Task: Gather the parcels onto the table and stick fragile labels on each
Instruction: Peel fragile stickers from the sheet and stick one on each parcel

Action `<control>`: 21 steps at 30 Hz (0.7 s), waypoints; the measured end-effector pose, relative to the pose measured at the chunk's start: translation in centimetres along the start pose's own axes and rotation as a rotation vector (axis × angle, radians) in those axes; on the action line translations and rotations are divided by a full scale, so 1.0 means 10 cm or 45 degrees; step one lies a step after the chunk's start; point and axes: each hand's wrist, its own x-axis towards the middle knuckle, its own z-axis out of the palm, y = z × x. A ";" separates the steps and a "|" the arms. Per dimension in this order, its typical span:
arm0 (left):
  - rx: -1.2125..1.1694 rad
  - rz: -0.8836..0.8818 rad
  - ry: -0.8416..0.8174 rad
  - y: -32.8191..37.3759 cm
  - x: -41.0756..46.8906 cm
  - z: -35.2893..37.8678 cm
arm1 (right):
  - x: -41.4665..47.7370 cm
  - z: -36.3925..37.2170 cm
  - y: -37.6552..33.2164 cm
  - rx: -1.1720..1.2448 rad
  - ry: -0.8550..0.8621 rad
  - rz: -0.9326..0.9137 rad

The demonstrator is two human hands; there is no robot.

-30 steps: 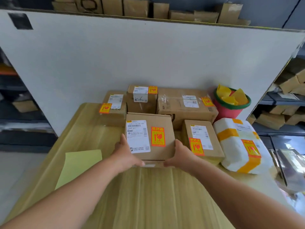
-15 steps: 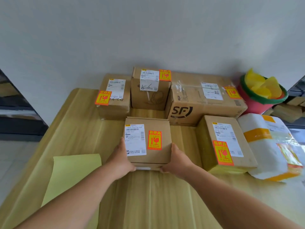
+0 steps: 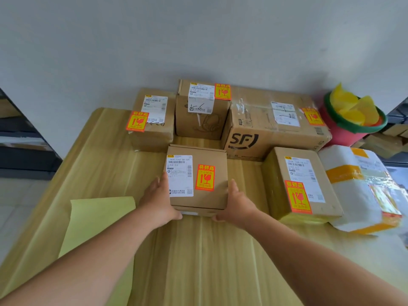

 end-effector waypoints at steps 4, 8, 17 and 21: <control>0.085 0.008 0.092 0.06 -0.21 -0.11 | -0.19 -0.15 -0.03 -0.067 0.103 -0.043; 0.126 -0.044 0.191 0.04 -0.46 -0.19 | -0.41 -0.16 -0.11 -0.169 0.274 -0.234; 0.167 -0.258 0.265 -0.58 -1.27 -0.25 | -0.98 0.39 -0.62 -0.304 0.212 -0.821; 0.164 -0.254 0.213 -0.93 -1.48 -0.35 | -1.10 0.63 -0.82 -0.392 0.137 -0.901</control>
